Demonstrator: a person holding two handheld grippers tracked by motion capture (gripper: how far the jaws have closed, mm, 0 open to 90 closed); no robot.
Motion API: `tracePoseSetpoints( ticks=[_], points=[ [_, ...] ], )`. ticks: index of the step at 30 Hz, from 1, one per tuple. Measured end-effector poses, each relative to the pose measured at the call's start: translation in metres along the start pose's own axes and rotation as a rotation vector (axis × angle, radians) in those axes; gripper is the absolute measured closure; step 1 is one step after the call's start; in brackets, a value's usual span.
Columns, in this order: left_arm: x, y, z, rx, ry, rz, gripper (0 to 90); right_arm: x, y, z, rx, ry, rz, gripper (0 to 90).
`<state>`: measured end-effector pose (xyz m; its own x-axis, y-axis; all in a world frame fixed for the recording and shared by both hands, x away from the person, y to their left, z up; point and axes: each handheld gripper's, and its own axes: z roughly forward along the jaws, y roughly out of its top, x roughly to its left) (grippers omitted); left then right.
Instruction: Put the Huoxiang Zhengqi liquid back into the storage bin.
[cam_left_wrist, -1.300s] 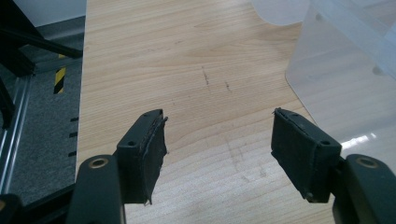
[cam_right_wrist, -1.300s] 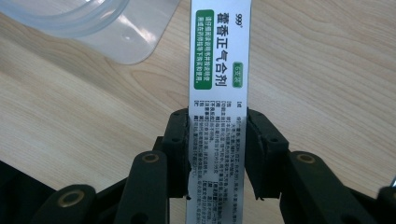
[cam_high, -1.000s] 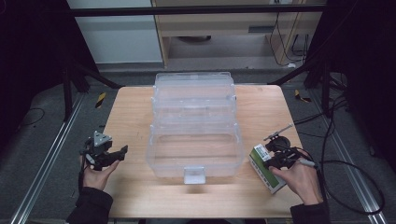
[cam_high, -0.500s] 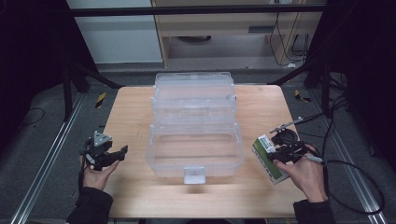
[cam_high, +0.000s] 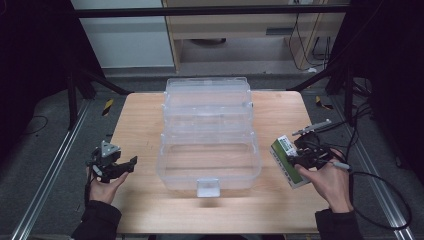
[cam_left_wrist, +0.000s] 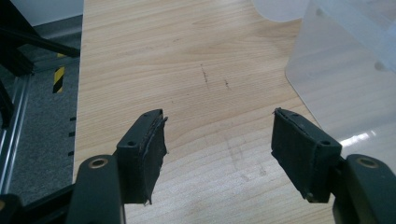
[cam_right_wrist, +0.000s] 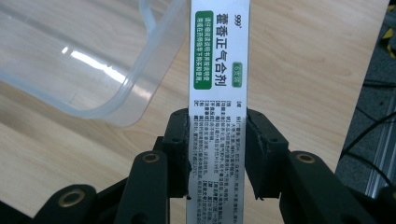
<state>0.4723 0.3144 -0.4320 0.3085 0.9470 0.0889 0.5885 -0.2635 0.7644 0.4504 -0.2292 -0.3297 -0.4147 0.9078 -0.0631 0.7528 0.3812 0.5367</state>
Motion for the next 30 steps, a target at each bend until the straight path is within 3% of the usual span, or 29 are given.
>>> tracePoseSetpoints(
  ticks=[18,30],
  points=[
    [0.0,0.0,0.001,0.004,-0.003,0.002,34.3,0.004,0.021,-0.021,-0.099,0.009,-0.038,64.3],
    [0.0,0.0,0.001,0.004,-0.004,0.002,34.3,0.011,0.031,-0.034,-0.165,0.041,-0.113,64.4]
  ],
)
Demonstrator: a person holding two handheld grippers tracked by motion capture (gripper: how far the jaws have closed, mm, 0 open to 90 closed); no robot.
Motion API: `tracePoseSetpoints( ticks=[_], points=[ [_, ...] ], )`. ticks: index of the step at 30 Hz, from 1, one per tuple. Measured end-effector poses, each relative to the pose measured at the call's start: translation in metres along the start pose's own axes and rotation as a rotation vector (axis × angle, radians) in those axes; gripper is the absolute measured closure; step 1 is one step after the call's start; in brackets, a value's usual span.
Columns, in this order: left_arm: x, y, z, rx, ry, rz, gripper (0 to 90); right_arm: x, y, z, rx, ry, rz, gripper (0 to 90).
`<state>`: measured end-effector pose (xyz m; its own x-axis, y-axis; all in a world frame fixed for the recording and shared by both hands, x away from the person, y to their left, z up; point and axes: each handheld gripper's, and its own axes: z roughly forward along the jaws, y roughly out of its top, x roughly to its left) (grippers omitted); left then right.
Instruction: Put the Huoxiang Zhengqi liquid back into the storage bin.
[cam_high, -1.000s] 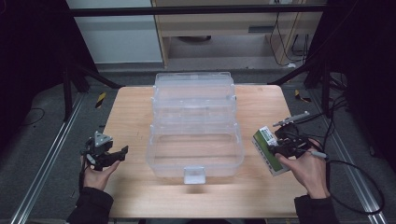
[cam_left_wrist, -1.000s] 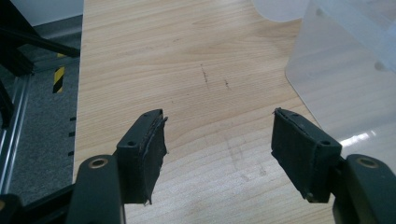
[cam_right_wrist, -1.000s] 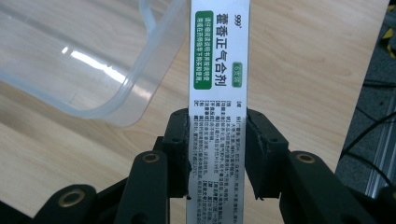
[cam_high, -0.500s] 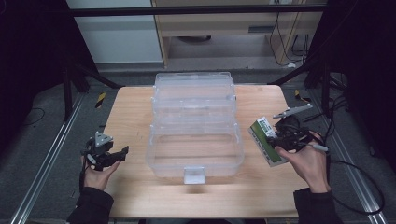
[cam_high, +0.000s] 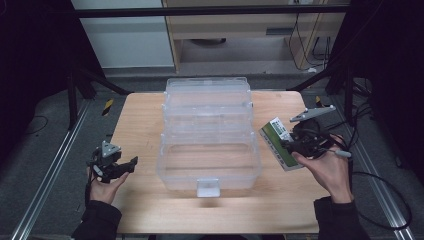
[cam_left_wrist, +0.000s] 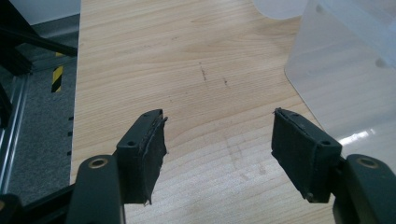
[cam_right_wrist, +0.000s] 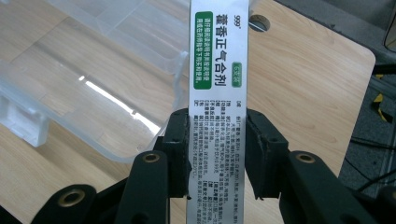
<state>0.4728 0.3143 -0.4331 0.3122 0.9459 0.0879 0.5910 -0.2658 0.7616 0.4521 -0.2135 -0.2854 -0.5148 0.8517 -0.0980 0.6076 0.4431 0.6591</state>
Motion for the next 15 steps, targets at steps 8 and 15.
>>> tracePoseSetpoints(
  ticks=[8,15],
  points=[
    [0.0,0.0,0.0,0.0,0.0,0.0,34.3,0.004,0.009,-0.002,-0.018,0.022,-0.043,64.4],
    [0.001,-0.001,0.001,0.001,0.002,-0.002,34.3,0.01,0.016,-0.003,-0.039,0.08,-0.082,64.5]
  ],
)
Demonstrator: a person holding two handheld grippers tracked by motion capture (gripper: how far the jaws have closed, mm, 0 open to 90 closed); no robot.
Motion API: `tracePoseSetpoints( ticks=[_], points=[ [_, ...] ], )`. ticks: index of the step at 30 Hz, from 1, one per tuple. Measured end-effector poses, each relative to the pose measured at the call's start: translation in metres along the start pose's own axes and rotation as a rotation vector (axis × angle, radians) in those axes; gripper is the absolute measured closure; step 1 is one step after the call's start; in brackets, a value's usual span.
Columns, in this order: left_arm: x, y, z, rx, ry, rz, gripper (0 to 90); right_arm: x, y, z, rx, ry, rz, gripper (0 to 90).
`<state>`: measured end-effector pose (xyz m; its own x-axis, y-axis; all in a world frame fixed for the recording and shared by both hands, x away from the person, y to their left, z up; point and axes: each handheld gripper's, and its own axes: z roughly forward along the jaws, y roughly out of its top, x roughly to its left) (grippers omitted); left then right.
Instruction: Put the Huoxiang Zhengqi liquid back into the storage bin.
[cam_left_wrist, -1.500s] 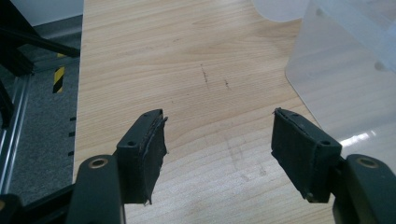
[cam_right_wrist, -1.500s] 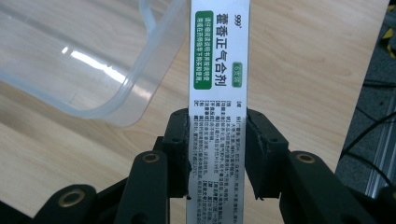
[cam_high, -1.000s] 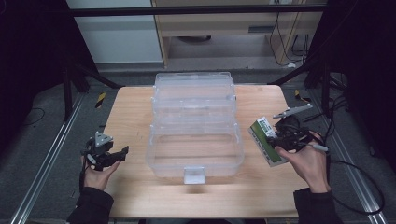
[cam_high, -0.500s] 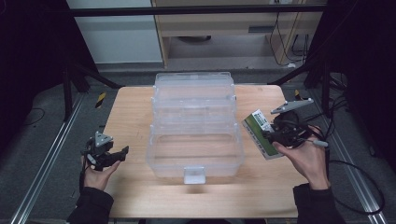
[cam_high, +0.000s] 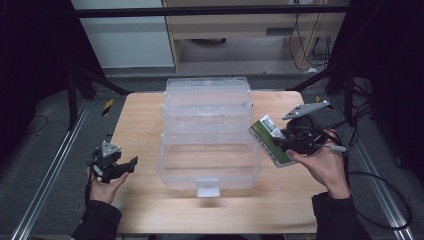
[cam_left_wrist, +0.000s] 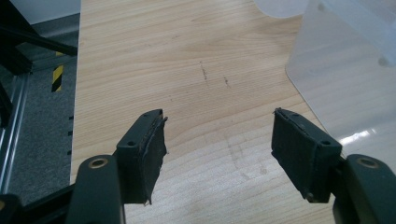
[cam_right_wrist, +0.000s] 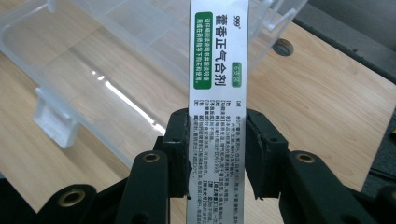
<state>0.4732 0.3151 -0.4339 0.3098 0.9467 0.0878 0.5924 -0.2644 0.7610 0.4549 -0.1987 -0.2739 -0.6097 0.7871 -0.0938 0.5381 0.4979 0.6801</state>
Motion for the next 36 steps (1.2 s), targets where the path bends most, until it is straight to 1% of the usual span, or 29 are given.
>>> tracePoseSetpoints(
  ticks=[5,7,11,15,18,21,25,29,31,36],
  points=[
    [0.0,0.0,0.0,0.0,-0.001,0.001,34.3,0.003,0.006,0.001,-0.016,0.021,-0.021,64.6],
    [0.0,0.0,0.0,0.0,-0.001,0.001,34.3,0.005,0.009,0.003,-0.024,0.034,-0.042,64.6],
    [0.0,0.0,0.0,0.0,-0.001,0.001,34.3,0.008,0.013,0.004,-0.027,0.058,-0.07,64.5],
    [0.0,0.0,0.0,0.001,-0.002,0.002,34.3,0.01,0.017,0.006,-0.034,0.076,-0.087,64.6],
    [0.0,0.0,0.0,0.0,-0.002,0.002,34.3,0.012,0.02,0.009,-0.028,0.091,-0.112,64.6],
    [0.0,0.0,0.001,0.002,-0.002,0.002,34.3,0.013,0.021,0.013,-0.037,0.114,-0.127,64.5],
    [0.0,0.0,0.001,0.003,-0.002,0.004,34.3,0.015,0.024,0.017,-0.029,0.142,-0.139,64.6],
    [-0.001,0.0,0.002,0.005,-0.001,0.005,34.3,0.016,0.028,0.02,-0.038,0.165,-0.167,64.8],
    [0.0,0.0,0.001,0.004,-0.001,0.006,34.3,0.017,0.03,0.021,-0.037,0.178,-0.174,64.8],
    [0.0,0.0,0.002,0.005,0.0,0.006,34.3,0.019,0.035,0.026,-0.027,0.206,-0.209,64.7]
  ],
)
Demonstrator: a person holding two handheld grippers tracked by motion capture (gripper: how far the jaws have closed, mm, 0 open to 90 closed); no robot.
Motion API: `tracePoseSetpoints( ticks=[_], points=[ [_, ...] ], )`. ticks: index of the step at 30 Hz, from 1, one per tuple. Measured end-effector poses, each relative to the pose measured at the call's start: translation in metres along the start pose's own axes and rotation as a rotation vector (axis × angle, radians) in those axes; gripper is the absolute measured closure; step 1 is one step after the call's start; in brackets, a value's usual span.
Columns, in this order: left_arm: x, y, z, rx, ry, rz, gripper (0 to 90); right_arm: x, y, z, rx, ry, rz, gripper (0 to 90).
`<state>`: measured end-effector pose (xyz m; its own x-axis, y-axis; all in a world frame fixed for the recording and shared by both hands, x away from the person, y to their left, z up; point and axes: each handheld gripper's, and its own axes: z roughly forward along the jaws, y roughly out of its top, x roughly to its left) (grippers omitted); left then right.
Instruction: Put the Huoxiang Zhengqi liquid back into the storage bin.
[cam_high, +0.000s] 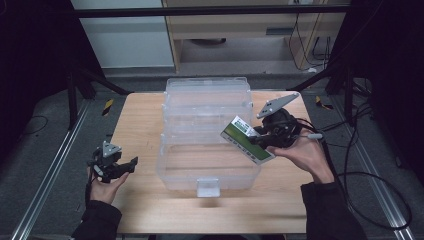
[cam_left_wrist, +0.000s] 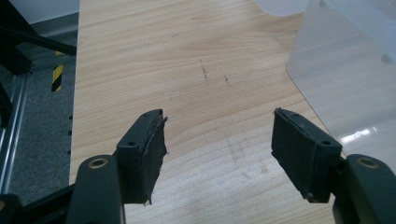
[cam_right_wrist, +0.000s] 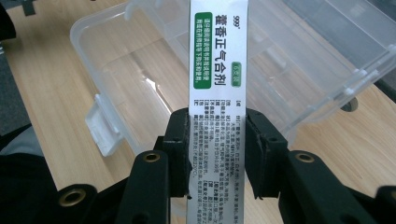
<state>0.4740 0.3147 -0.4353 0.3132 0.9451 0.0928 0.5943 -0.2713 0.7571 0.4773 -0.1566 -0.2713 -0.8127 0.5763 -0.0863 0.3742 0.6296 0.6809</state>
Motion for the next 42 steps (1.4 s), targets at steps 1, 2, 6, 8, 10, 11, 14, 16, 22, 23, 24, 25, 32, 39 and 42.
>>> tracePoseSetpoints(
  ticks=[1,2,6,8,10,11,14,16,22,23,24,25,32,39,42],
  points=[
    [0.0,0.0,0.0,0.0,-0.001,0.0,34.3,0.0,0.001,0.001,0.003,0.007,-0.007,64.7],
    [0.0,0.0,0.0,0.0,-0.001,0.0,34.3,0.0,0.002,0.002,0.005,0.013,-0.014,64.7],
    [0.0,0.0,0.0,0.0,-0.001,0.0,34.3,0.0,0.006,0.006,0.016,0.032,-0.05,64.7],
    [0.0,0.0,0.0,-0.001,0.0,-0.001,34.3,0.0,0.008,0.009,0.022,0.047,-0.061,64.7],
    [0.0,0.0,0.0,0.0,0.0,-0.002,34.3,0.001,0.009,0.012,0.036,0.061,-0.077,64.7],
    [0.001,0.0,0.0,0.0,0.0,-0.002,34.3,0.002,0.01,0.014,0.041,0.064,-0.088,64.6],
    [0.001,0.0,0.0,-0.001,0.0,-0.003,34.3,0.003,0.012,0.018,0.052,0.072,-0.121,64.6],
    [0.001,0.0,0.0,-0.001,0.0,-0.002,34.3,0.003,0.013,0.022,0.056,0.082,-0.129,64.6],
    [0.0,0.0,0.001,0.002,-0.001,0.0,34.3,0.001,0.014,0.032,0.073,0.123,-0.159,64.6],
    [0.0,0.0,0.001,0.004,-0.002,0.0,34.3,0.001,0.014,0.033,0.075,0.131,-0.164,64.6],
    [0.0,0.0,0.001,0.003,-0.001,-0.001,34.4,0.001,0.014,0.035,0.076,0.137,-0.172,64.6],
    [0.0,0.0,0.002,0.003,-0.002,-0.001,34.3,0.001,0.014,0.036,0.077,0.141,-0.179,64.6],
    [0.0,0.0,0.002,0.004,-0.001,0.0,34.3,-0.002,0.015,0.046,0.096,0.19,-0.215,64.5],
    [0.001,-0.001,0.003,0.007,-0.003,-0.002,34.3,-0.002,0.015,0.055,0.12,0.223,-0.277,64.4],
    [0.002,-0.001,0.002,0.005,-0.001,-0.006,34.3,-0.002,0.015,0.058,0.135,0.232,-0.284,64.4]
  ],
)
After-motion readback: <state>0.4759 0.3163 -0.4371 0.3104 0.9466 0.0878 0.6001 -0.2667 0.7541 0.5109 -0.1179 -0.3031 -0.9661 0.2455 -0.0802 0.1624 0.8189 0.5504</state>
